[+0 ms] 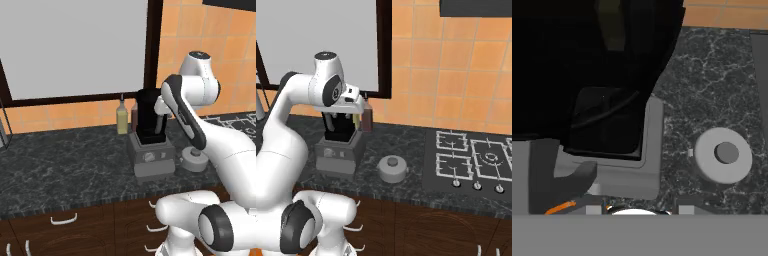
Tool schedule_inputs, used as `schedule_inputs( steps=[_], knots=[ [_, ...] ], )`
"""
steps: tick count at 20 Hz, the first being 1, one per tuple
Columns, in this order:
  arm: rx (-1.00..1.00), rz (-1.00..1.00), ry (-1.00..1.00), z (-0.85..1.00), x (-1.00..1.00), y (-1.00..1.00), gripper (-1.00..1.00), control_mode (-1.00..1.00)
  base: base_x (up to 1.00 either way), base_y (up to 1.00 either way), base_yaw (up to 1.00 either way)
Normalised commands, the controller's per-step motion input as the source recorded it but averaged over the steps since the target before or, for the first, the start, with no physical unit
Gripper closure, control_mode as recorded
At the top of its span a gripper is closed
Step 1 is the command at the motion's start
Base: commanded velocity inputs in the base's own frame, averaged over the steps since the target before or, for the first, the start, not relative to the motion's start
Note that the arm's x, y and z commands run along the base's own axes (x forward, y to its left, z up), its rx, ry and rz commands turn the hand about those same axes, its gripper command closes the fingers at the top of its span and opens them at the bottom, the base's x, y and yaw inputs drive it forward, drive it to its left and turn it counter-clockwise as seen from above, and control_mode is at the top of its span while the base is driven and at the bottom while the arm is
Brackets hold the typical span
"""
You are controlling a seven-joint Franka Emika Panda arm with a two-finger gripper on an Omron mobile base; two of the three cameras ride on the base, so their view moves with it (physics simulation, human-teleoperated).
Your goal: Close the lid blender by securely placing the lid on top.
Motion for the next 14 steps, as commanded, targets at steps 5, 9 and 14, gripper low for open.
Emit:
schedule_inputs(
  steps=[5, 9, 14],
  knots=[
    [0.05, -0.12, 0.00, -0.23, -0.29, -0.54, -1.00, -1.00, 0.00, 0.00, 0.00],
    [0.19, -0.28, 0.09, -0.52, -0.25, -1.00, -1.00, -1.00, 0.00, 0.00, 0.00],
    [0.17, -0.21, 0.22, -0.55, -0.01, -1.00, -1.00, -1.00, 0.00, 0.00, 0.00]
  ],
)
